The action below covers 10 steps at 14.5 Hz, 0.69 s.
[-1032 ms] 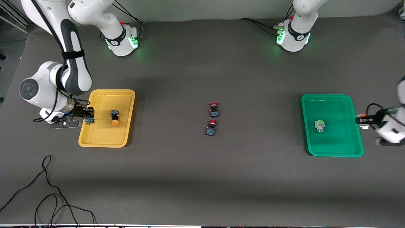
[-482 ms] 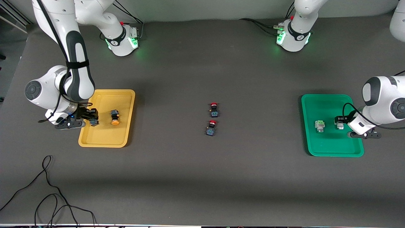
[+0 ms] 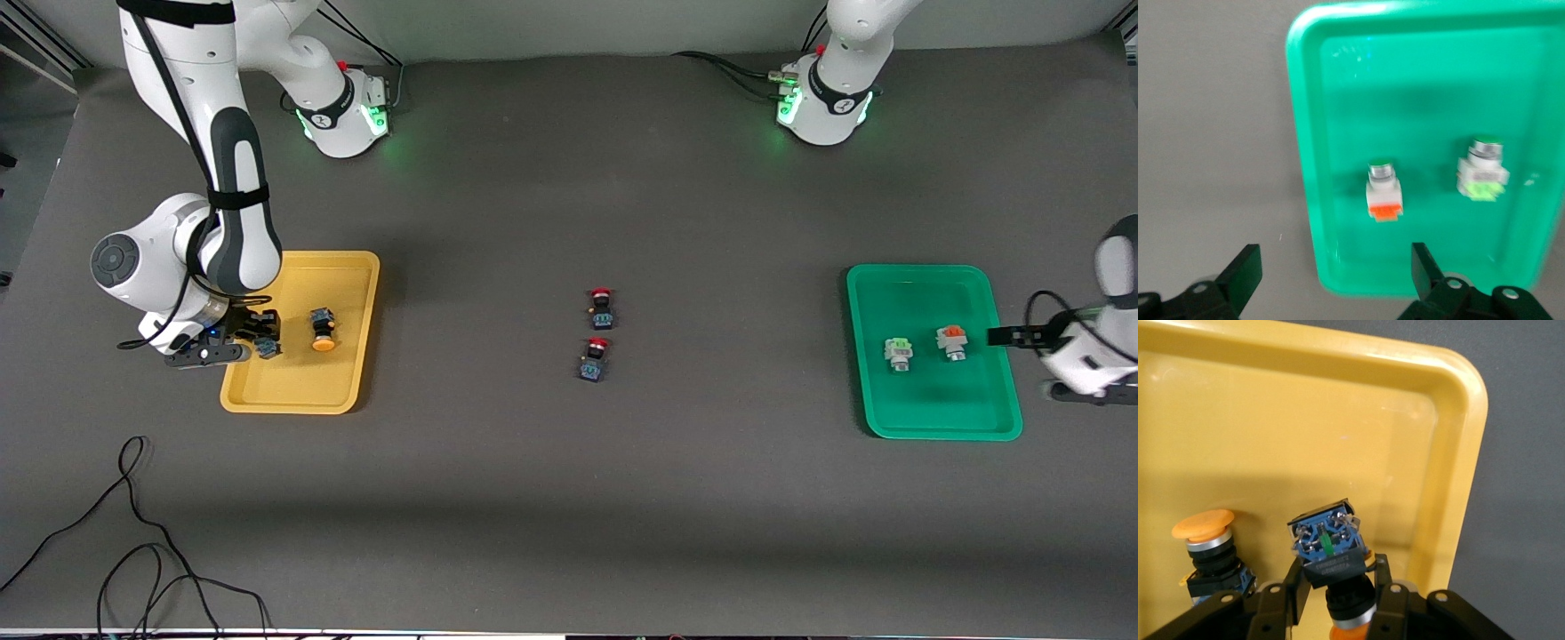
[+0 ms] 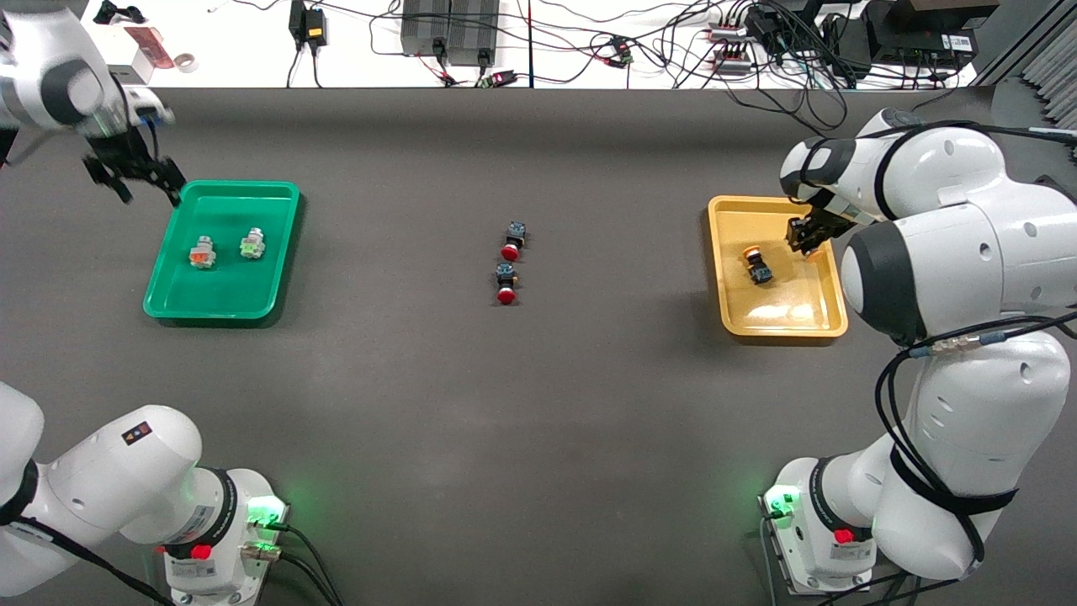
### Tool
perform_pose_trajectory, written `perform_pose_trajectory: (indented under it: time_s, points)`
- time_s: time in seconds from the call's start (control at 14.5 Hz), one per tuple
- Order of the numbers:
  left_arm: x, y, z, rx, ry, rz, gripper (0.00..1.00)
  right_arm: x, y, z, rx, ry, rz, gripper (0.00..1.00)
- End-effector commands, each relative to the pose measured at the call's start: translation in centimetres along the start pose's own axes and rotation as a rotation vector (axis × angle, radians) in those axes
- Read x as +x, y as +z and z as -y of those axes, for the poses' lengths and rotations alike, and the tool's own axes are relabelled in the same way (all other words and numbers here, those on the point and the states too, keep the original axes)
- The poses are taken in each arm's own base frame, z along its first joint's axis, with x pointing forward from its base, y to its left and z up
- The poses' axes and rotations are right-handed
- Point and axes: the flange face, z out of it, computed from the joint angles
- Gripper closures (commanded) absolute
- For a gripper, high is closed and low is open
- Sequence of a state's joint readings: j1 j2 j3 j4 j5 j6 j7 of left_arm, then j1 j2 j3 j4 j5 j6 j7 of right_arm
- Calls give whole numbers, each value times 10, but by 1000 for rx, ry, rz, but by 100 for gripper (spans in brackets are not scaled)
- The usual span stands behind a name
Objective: Place green and yellow buttons in trays
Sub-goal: 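Release the orange-base button with the left gripper while the right gripper releases yellow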
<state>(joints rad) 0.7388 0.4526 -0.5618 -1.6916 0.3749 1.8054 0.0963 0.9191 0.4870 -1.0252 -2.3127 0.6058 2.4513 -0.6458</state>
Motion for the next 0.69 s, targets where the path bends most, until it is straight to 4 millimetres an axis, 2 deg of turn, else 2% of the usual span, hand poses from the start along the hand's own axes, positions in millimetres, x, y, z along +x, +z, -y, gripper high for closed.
perform_pose_trajectory:
  time_s: [0.0, 0.14, 0.28, 0.41, 0.48, 0.62]
  points:
    - [-17, -91, -11, -44, 9, 33, 0, 4, 0, 2, 1, -20, -17, 59]
    - [-35, -135, -27, -71, 19, 55, 0, 4, 0, 2, 1, -20, -17, 46]
    - [-63, -181, -49, -60, 16, 11, 0, 4, 0, 2, 1, -26, -18, 43]
    - [-83, -203, -71, -70, 21, -15, 0, 5, -1, 1, 3, -24, -19, 24]
    - [-89, -213, -80, -83, 22, -38, 0, 4, -1, 1, 4, -24, -18, 19]
    - [-98, -229, -107, -89, 36, -67, 0, 7, -6, 4, 22, -27, -24, 19]
